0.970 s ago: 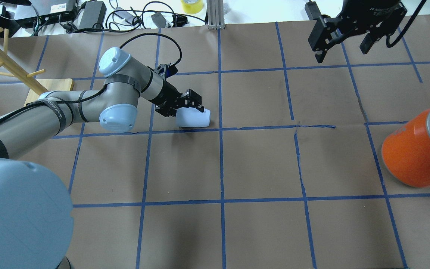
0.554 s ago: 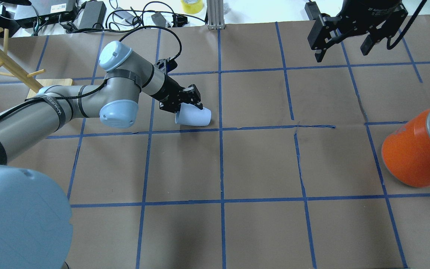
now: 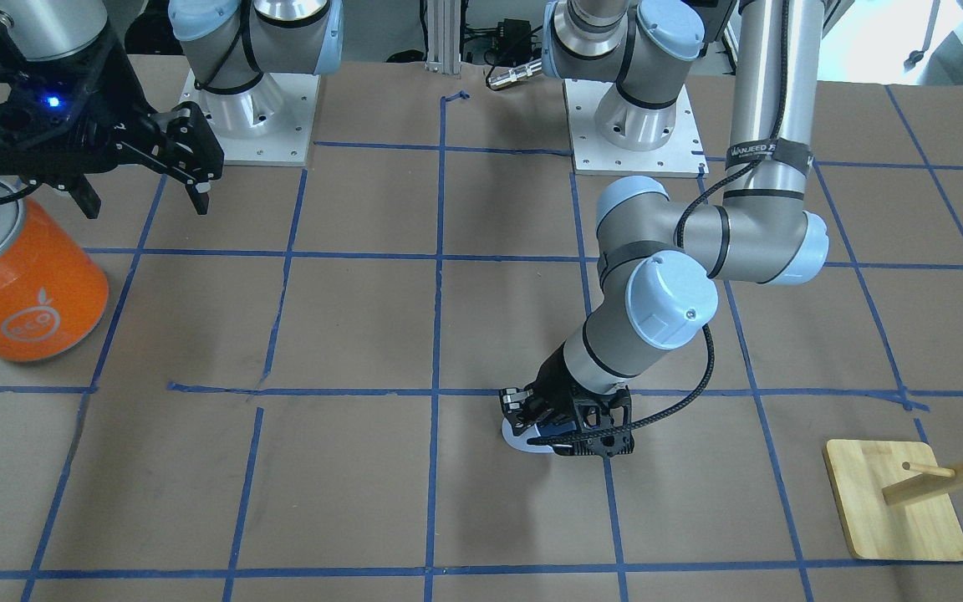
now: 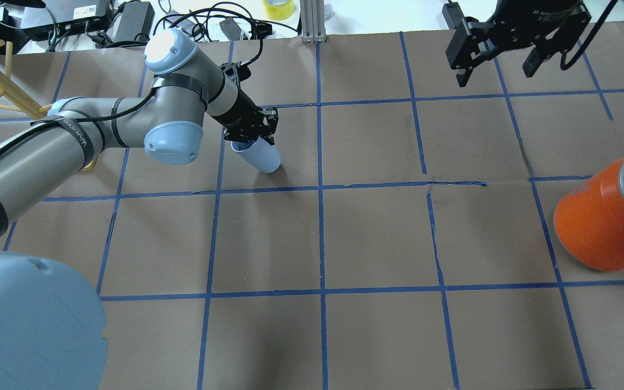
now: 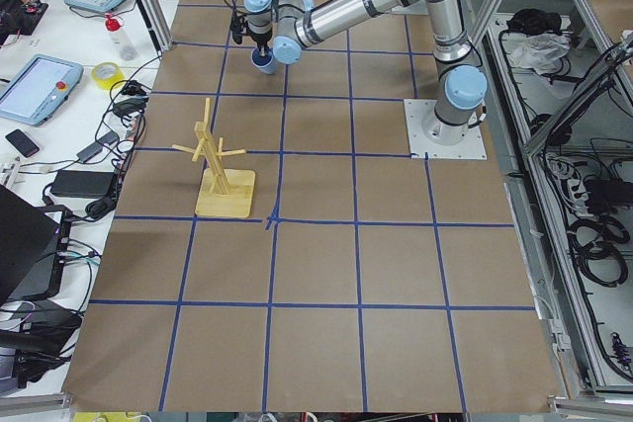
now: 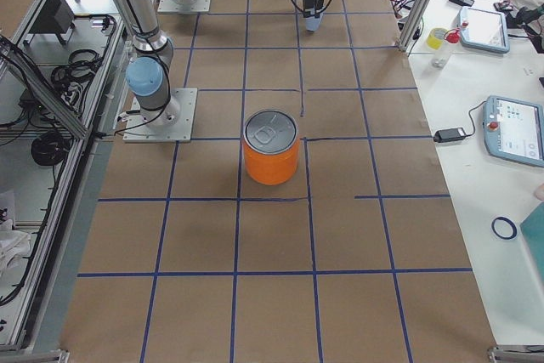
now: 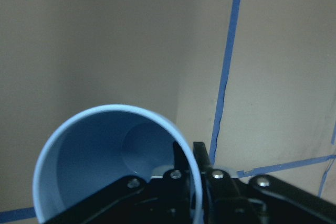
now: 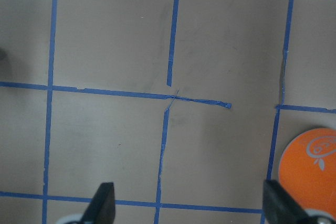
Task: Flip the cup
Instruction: 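Carry the upright cup with the left gripper toward the wooden stand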
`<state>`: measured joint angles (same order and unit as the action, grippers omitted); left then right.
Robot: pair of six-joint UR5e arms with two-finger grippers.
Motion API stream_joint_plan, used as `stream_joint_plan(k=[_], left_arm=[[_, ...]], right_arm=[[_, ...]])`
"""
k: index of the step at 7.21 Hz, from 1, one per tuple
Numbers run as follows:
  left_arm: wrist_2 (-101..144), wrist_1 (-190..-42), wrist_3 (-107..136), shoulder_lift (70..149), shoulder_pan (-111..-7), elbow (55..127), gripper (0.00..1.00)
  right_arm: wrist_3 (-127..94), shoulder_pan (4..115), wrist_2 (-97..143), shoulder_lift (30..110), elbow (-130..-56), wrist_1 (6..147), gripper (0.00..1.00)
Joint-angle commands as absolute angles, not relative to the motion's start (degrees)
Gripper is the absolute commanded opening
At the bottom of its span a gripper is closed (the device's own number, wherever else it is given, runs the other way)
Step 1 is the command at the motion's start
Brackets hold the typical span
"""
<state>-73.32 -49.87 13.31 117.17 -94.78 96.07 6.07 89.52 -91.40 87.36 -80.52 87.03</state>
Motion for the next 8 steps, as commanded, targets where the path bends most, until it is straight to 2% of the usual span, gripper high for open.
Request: stream_joint_plan(k=[1, 4, 6, 8], left_arm=[[-80.6, -50.2, 14.6, 115.4, -96.1, 94.1, 0.00], [-95.9, -49.9, 1.5, 115.5, -95.1, 87.7, 0.00], [-96.0, -46.5, 0.5, 117.1, -89.4, 88.9, 0.00], [-96.1, -46.5, 0.4, 119.8, -88.5, 89.6, 0.00]], right_arm=[[6.1, 89.5, -91.4, 87.4, -80.6, 87.1, 1.00], [6.1, 89.6, -91.3, 87.5, -80.6, 87.2, 1.00], [6.1, 89.6, -91.3, 87.5, -80.6, 87.2, 1.00], [6.1, 89.6, -91.3, 87.5, -80.7, 87.4, 1.00]])
